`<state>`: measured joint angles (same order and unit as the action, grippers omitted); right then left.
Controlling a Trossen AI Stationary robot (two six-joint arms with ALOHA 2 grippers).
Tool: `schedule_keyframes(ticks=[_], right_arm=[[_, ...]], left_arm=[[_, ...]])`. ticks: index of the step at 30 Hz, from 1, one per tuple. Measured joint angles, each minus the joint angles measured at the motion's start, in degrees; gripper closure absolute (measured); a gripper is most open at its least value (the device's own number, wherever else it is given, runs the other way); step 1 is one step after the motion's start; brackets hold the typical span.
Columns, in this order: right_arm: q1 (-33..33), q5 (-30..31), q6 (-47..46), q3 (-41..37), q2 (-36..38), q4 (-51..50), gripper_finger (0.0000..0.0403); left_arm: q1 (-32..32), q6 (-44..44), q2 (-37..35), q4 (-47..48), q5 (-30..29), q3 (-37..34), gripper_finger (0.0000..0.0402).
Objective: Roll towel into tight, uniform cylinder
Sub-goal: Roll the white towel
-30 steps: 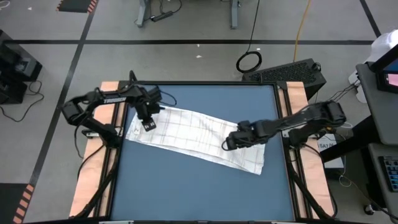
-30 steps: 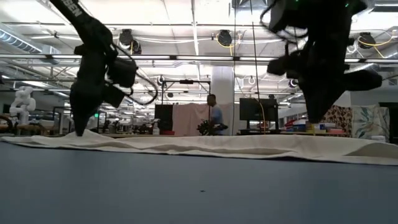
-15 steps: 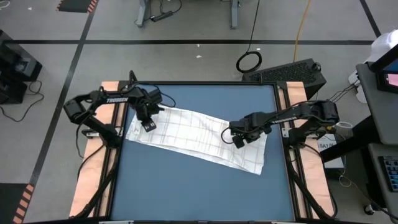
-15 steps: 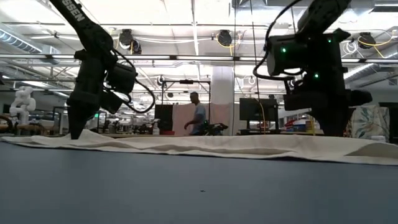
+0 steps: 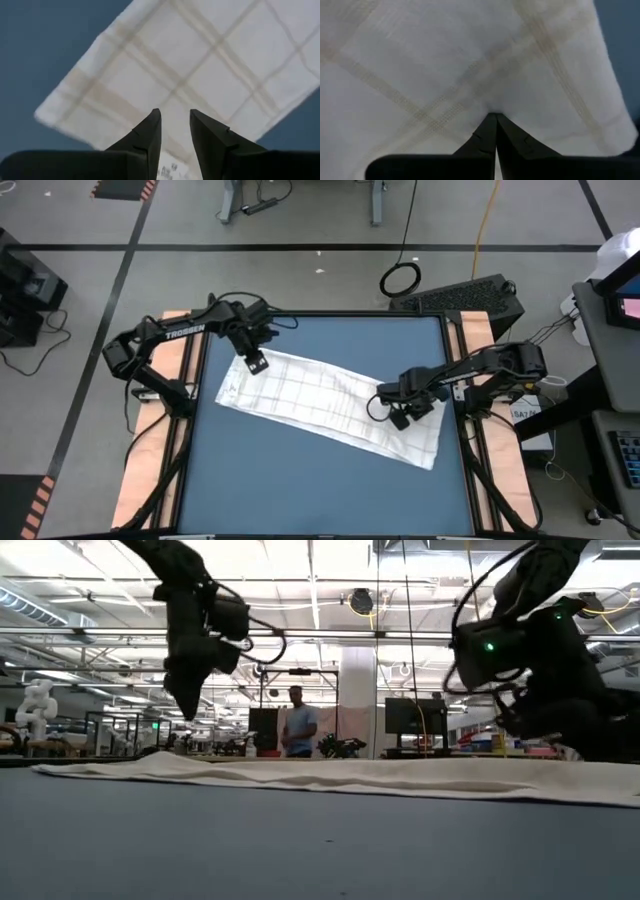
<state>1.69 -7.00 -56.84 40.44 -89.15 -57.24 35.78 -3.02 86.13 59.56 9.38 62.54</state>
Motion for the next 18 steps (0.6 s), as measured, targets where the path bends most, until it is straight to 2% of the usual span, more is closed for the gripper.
schedule_keyframes(ticks=[4,9,15,18], right_arm=[[-1.40,-1.50,1.60,-0.42,-0.12,-1.93,0.0403],[-5.37,-4.89,-4.05,-1.23,-0.10,-1.96,0.0403],[-7.97,-6.91,-6.21,-0.88,2.74,-1.95,0.0403],[-8.71,-6.08,-7.27,-0.87,5.90,-3.07,0.0402]], left_arm=[[-1.58,6.40,0.00,1.78,0.07,0.89,0.0295],[-3.35,15.08,0.00,6.51,0.07,-1.17,0.0295],[-4.16,21.21,0.00,7.78,1.16,-8.05,0.0295],[-4.18,25.88,-0.15,9.25,1.21,-11.19,0.0295]])
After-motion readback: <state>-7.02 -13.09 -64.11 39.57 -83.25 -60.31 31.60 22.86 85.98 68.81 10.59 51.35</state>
